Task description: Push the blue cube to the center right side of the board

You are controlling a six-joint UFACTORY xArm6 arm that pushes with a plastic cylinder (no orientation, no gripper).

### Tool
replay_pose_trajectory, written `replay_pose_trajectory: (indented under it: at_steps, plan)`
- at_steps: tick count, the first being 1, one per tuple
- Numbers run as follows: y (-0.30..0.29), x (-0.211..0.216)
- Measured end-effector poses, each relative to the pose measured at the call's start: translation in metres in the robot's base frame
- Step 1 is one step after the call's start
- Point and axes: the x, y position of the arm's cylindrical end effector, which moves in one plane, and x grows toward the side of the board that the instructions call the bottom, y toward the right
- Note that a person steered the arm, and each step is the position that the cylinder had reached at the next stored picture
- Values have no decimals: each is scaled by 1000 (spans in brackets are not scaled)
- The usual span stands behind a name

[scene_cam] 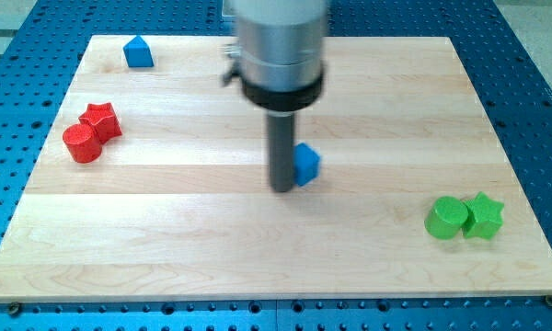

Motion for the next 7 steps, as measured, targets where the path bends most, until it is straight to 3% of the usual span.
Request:
replay_pose_trajectory:
  at_steps: [1,2,4,5,6,7]
  plan:
    - [22,-41]
    - [92,-51]
    - [150,-31]
    - [151,-58]
    - [116,-45]
    - [-32,-31]
